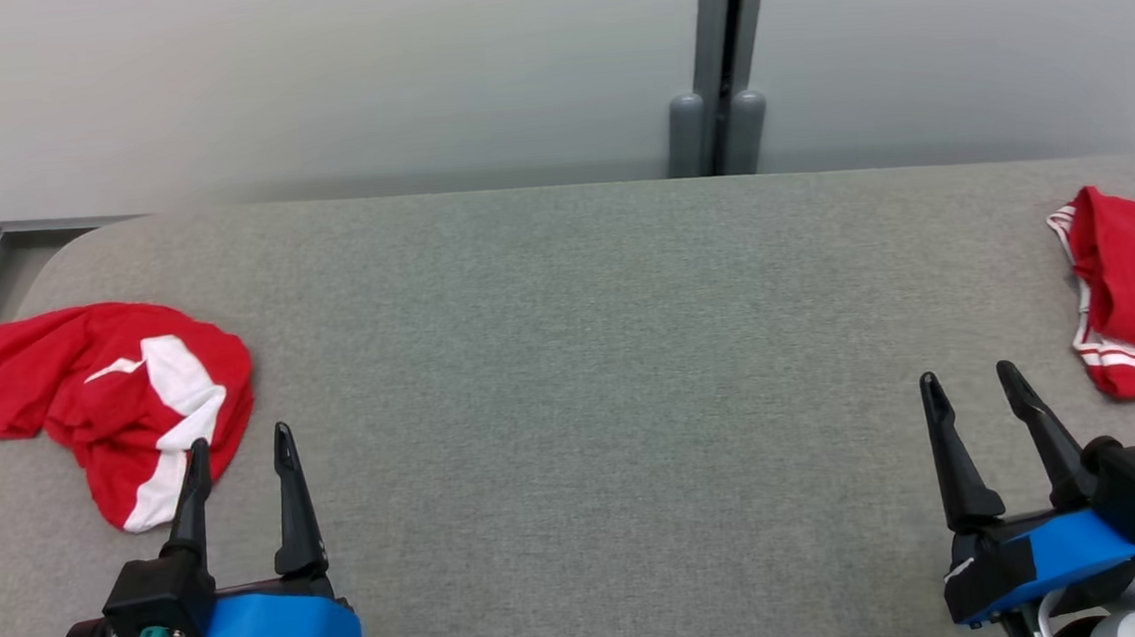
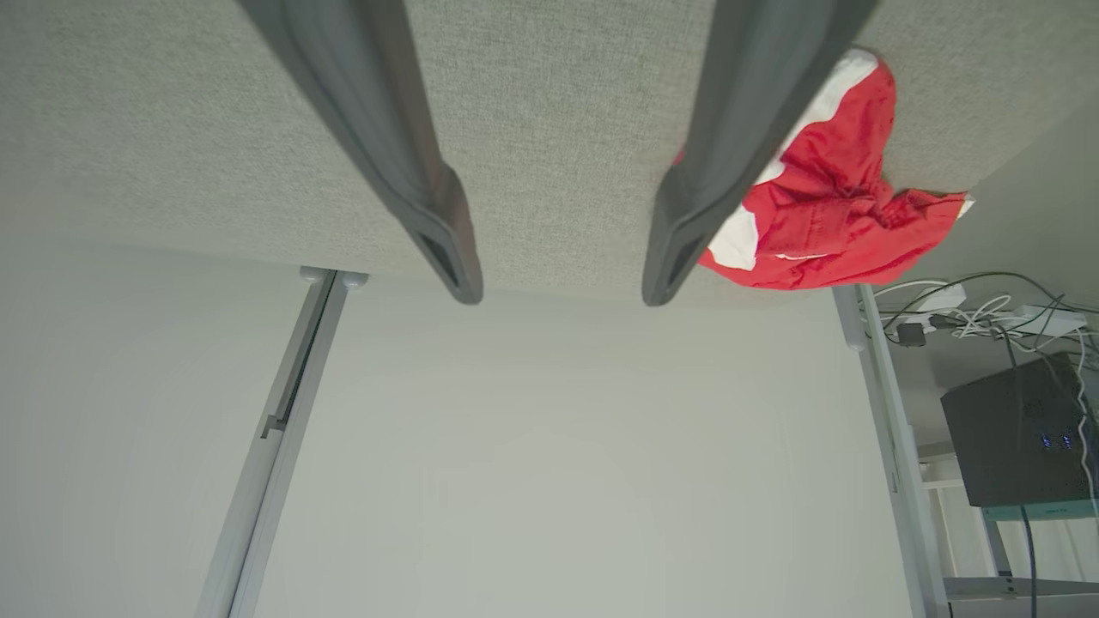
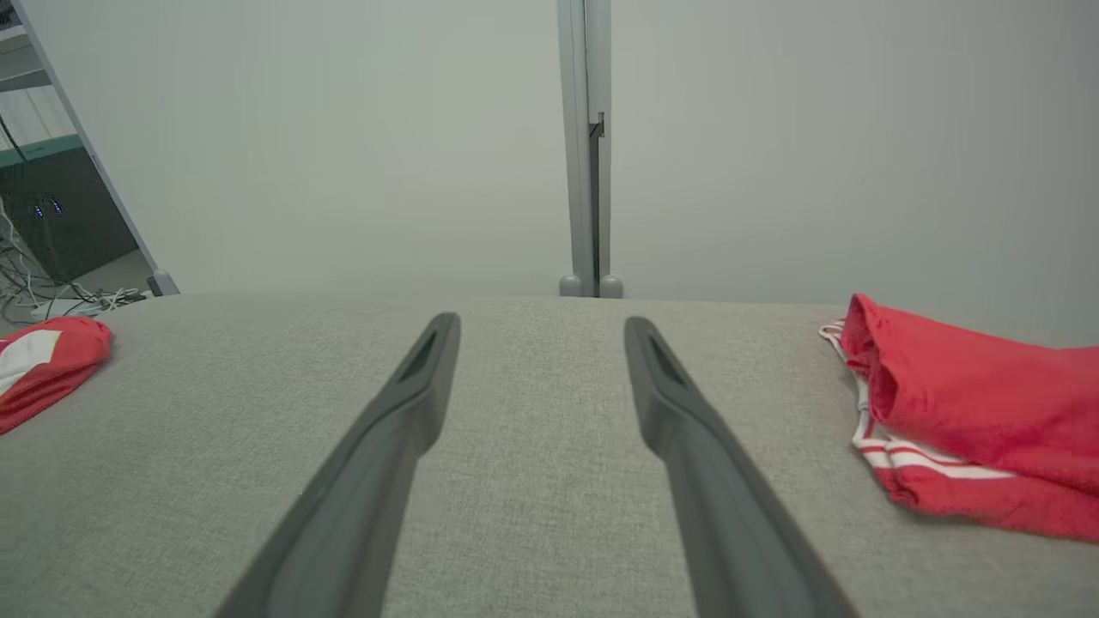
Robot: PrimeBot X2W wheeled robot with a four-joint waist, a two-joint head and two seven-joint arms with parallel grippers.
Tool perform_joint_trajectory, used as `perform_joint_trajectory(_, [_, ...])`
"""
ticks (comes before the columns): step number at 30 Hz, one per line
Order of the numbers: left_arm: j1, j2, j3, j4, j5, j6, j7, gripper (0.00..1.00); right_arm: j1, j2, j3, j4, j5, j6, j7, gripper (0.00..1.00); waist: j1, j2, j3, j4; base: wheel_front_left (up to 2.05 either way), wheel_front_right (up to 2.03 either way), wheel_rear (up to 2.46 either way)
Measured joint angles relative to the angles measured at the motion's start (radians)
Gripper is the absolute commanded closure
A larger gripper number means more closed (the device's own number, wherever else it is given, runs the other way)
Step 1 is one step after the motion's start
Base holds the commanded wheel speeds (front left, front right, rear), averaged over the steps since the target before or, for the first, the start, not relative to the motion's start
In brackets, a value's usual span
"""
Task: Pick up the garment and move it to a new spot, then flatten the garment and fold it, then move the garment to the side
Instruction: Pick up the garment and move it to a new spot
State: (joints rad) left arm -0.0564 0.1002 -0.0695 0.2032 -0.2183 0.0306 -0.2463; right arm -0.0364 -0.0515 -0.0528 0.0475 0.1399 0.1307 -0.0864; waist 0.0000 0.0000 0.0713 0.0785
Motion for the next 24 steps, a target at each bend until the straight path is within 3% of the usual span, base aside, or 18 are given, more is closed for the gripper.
perform_joint_trajectory(24, [-0.010,0.028,0.047,-0.026,-0.035,0.035,-0.003,0.00,-0.029,0.001,0.034,0.019,-0.018,0.000,0.011,0.00,0.0001,0.0000,0.036,0.286,0.00,0.00,0.00])
